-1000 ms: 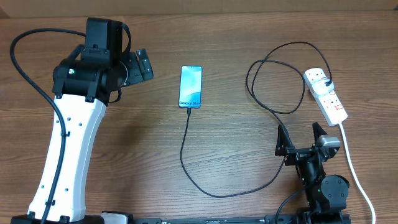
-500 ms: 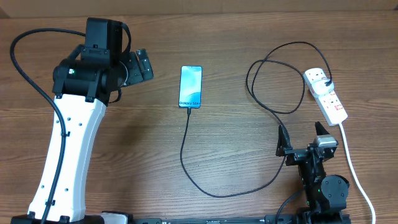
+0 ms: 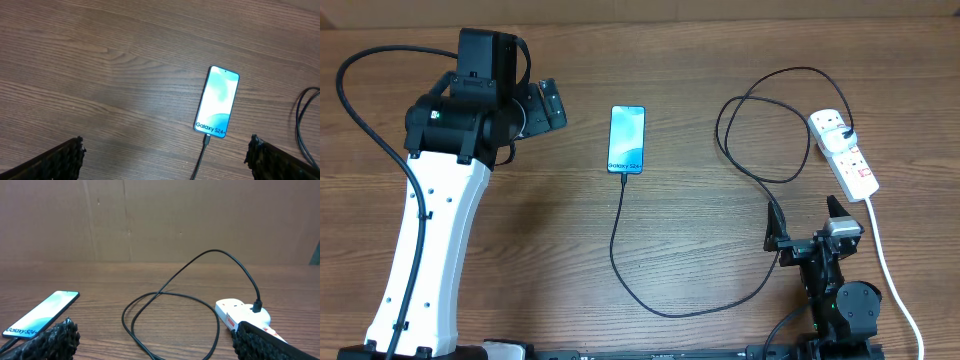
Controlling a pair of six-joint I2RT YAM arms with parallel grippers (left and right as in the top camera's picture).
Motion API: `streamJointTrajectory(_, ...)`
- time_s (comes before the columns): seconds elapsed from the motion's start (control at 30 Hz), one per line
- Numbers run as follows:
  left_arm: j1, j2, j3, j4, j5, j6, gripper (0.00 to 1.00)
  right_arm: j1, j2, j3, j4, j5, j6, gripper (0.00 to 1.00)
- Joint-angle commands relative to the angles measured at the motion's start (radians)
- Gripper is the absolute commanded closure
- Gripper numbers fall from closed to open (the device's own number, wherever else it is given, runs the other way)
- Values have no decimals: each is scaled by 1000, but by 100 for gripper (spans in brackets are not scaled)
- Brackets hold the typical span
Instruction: Plug charger to phone and switch on socket
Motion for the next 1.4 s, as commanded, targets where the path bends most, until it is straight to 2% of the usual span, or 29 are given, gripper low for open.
streamJointTrajectory(0.0, -5, -1, -5, 3, 4, 11, 0, 3, -10, -10, 6, 8, -5, 0)
streamJointTrajectory(0.63, -5, -1, -5, 0, 4, 13, 1, 3, -10, -10, 6, 9, -5, 0)
streamJointTrajectory(0.9, -5, 1, -10, -152, 2, 41, 0, 3, -10, -10, 6, 9, -5, 0)
streamJointTrajectory(1.1, -6, -40, -20, -149, 29, 90, 0, 3, -10, -10, 6, 8, -5, 0)
streamJointTrajectory(1.2, -4, -111, -85, -95, 58, 161, 0, 3, -10, -10, 6, 8, -5, 0)
streamJointTrajectory(1.37, 13, -282, -312, 40, 83, 173, 0, 3, -10, -10, 6, 8, -5, 0)
